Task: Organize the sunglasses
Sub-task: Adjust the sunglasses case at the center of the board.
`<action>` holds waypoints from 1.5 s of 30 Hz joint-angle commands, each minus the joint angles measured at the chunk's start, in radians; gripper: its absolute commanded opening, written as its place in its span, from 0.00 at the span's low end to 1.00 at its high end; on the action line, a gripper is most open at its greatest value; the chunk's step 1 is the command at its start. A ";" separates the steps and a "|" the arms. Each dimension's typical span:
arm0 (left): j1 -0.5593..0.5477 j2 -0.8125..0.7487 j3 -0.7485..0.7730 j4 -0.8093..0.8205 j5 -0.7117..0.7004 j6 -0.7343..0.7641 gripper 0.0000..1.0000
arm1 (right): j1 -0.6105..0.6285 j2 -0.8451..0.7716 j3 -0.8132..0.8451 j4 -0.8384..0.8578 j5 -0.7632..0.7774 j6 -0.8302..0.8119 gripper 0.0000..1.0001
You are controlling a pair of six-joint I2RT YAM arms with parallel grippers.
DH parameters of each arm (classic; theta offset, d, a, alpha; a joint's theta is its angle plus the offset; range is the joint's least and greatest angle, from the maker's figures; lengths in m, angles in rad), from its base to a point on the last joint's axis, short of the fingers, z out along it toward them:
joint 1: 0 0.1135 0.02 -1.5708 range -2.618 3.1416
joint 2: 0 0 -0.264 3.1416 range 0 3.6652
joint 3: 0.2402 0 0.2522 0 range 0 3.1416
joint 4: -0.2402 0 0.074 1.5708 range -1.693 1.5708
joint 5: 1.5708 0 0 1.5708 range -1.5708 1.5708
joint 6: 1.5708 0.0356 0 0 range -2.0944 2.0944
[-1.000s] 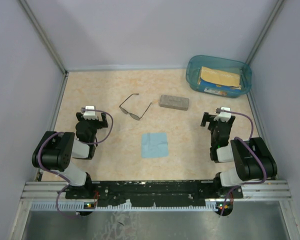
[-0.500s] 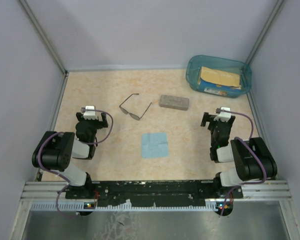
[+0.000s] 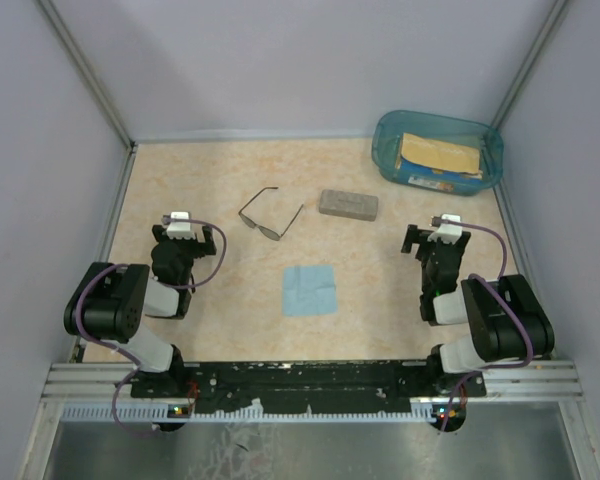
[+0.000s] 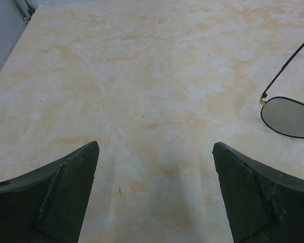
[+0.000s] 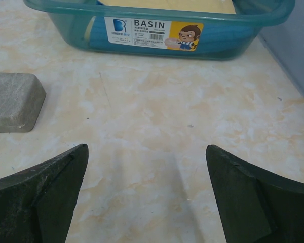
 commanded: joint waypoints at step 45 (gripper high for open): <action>0.000 -0.713 0.045 -0.809 0.404 -0.601 1.00 | 0.361 -0.414 0.423 -1.118 -0.335 0.273 0.89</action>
